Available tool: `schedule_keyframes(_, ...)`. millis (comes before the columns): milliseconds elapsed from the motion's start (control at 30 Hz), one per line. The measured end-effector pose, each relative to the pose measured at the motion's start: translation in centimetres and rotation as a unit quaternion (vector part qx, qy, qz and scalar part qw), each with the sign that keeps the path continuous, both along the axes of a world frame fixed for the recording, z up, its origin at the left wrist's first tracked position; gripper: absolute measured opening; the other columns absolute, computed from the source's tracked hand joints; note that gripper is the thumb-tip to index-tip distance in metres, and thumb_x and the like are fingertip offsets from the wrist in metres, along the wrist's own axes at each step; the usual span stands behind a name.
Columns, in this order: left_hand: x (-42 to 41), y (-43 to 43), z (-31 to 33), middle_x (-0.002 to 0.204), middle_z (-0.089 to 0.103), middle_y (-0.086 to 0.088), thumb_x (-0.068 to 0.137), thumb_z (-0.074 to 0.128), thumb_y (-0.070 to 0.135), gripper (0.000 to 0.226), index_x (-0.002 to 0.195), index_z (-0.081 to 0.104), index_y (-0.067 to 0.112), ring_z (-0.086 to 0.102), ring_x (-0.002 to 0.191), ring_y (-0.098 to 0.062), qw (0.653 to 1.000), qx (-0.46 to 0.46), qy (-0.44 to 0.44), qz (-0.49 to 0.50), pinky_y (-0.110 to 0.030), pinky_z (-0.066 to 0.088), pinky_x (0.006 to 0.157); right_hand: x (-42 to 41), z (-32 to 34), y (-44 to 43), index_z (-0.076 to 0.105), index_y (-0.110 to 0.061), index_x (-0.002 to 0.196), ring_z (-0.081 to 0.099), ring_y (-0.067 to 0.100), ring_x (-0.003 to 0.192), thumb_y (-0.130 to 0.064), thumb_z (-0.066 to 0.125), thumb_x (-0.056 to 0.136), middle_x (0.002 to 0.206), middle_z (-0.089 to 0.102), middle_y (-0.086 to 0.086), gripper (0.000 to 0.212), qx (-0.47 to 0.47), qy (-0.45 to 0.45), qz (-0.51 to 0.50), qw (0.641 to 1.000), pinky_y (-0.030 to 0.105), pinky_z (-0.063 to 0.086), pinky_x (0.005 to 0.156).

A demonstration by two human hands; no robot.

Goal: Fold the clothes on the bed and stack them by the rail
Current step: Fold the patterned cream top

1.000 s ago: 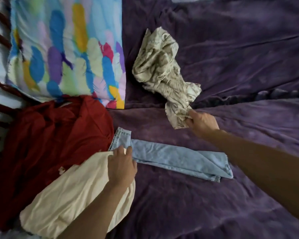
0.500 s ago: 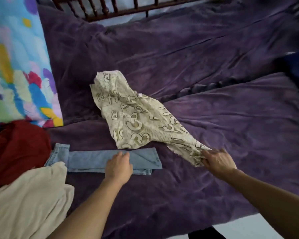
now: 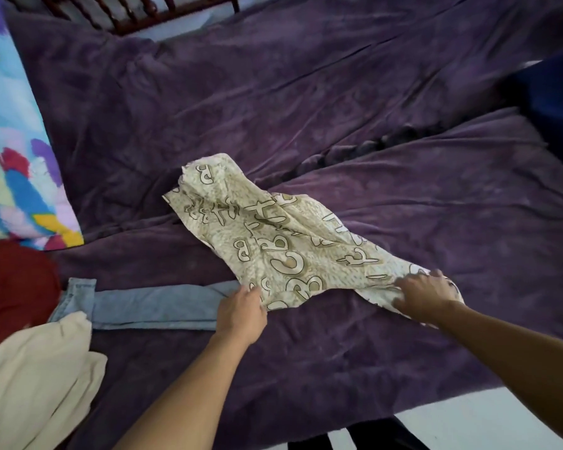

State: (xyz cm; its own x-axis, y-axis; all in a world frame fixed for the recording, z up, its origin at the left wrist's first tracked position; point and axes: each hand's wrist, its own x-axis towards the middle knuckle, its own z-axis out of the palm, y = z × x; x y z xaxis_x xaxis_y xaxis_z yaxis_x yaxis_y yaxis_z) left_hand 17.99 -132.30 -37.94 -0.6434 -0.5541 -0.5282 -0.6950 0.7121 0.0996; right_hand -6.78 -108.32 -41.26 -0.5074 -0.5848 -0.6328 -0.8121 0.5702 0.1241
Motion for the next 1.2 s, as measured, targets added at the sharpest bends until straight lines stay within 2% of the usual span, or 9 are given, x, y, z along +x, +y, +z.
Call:
schedule_keyframes(233, 1.1, -4.8, -3.1, 0.117, 0.050, -0.005, 0.085, 0.052, 0.012, 0.037, 0.121, 0.051, 0.018, 0.050, 0.108, -0.026, 0.998, -0.038, -0.052, 0.006, -0.035, 0.042, 0.084, 3.6, -2.9, -15.0, 0.040, -0.028, 0.138, 0.036, 0.023, 0.132, -0.050, 0.059, 0.081, 0.142, 0.042, 0.002, 0.064, -0.214, -0.082, 0.124, 0.965, 0.040, 0.030, 0.104)
schedule_keyframes(367, 1.0, -8.2, -5.9, 0.127, 0.042, -0.008, 0.081, 0.058, 0.007, 0.060, 0.136, 0.037, 0.022, 0.044, 0.112, -0.028, 0.996, -0.070, -0.044, 0.016, -0.038, 0.042, 0.088, 9.0, -7.1, -18.0, 0.008, -0.028, 0.149, 0.002, 0.036, 0.145, -0.064, 0.065, 0.072, 0.159, -0.001, 0.010, 0.102, -0.129, -0.122, 0.175, 0.968, 0.057, 0.015, 0.114)
schedule_keyframes(433, 1.0, -9.8, -7.0, 0.140, 0.032, -0.012, 0.077, 0.066, 0.006, 0.082, 0.144, 0.024, 0.027, 0.037, 0.122, -0.030, 0.996, -0.085, -0.033, -0.013, -0.040, 0.040, 0.094, 10.5, -8.6, -17.3, 0.019, -0.030, 0.148, 0.007, 0.034, 0.144, -0.046, 0.062, 0.083, 0.160, 0.006, 0.007, 0.080, -0.116, -0.110, 0.170, 0.972, 0.056, 0.011, 0.114)
schedule_keyframes(567, -0.6, -12.2, -8.3, 0.157, 0.005, -0.013, 0.080, 0.068, 0.009, 0.090, 0.148, 0.016, 0.034, 0.009, 0.144, -0.035, 0.992, -0.083, -0.035, -0.085, -0.049, 0.026, 0.111, 7.8, -8.0, -16.7, 0.064, -0.021, 0.111, 0.058, 0.021, 0.109, -0.018, 0.052, 0.089, 0.113, 0.066, 0.003, 0.025, -0.241, -0.226, -0.044, 0.943, 0.033, 0.040, 0.092)
schedule_keyframes(633, -2.6, -12.7, -8.3, 0.155, 0.019, -0.011, 0.087, 0.063, 0.022, 0.057, 0.139, 0.041, 0.029, 0.014, 0.144, -0.032, 0.992, -0.076, -0.012, -0.095, -0.048, 0.024, 0.111, 4.2, -6.0, -16.5, 0.061, -0.015, 0.079, 0.059, 0.011, 0.068, -0.018, 0.053, 0.091, 0.072, 0.061, 0.004, 0.014, -0.289, -0.310, -0.232, 0.876, 0.026, 0.042, 0.062)
schedule_keyframes(800, -9.7, -10.0, -5.7, 0.081, 0.061, -0.011, 0.094, 0.052, 0.039, 0.031, 0.074, 0.058, 0.017, 0.061, 0.088, -0.034, 0.987, 0.136, 0.080, 0.032, -0.035, 0.039, 0.067, -6.0, -1.6, -11.2, 0.060, -0.011, 0.072, 0.043, 0.011, 0.062, -0.021, 0.054, 0.096, 0.067, 0.052, 0.001, 0.027, -0.370, -0.301, -0.500, 0.723, 0.032, 0.034, 0.059)
schedule_keyframes(933, -12.9, -4.5, -3.9, 0.065, 0.047, 0.006, 0.095, 0.048, 0.045, 0.042, 0.060, 0.041, 0.022, 0.058, 0.078, -0.027, 0.979, 0.193, 0.062, -0.003, -0.032, 0.033, 0.061, -9.8, -1.6, -5.8, 0.060, -0.004, 0.075, 0.057, 0.016, 0.084, -0.016, 0.052, 0.093, 0.079, 0.031, 0.018, 0.023, -0.247, -0.130, -0.483, 0.830, 0.034, 0.037, 0.070)
schedule_keyframes(1000, -12.6, -2.5, -4.1, 0.077, 0.058, 0.005, 0.091, 0.050, 0.051, 0.035, 0.071, 0.051, 0.023, 0.061, 0.086, -0.026, 0.979, 0.198, 0.052, -0.013, -0.033, 0.039, 0.066, -9.6, -1.8, -4.4, 0.064, -0.004, 0.093, 0.062, 0.035, 0.099, -0.022, 0.048, 0.092, 0.103, 0.061, 0.030, 0.024, -0.176, -0.034, -0.462, 0.868, 0.037, 0.042, 0.074)
schedule_keyframes(1200, -9.4, -0.8, -4.4, 0.116, 0.065, -0.003, 0.076, 0.075, 0.037, 0.056, 0.126, 0.054, 0.027, 0.061, 0.105, -0.028, 0.986, 0.140, 0.041, -0.085, -0.035, 0.050, 0.083, -3.8, -0.8, -6.8, 0.063, -0.014, 0.113, 0.057, 0.032, 0.102, -0.044, 0.066, 0.084, 0.111, 0.062, 0.009, 0.042, -0.432, -0.026, -0.116, 0.894, 0.040, 0.048, 0.081)
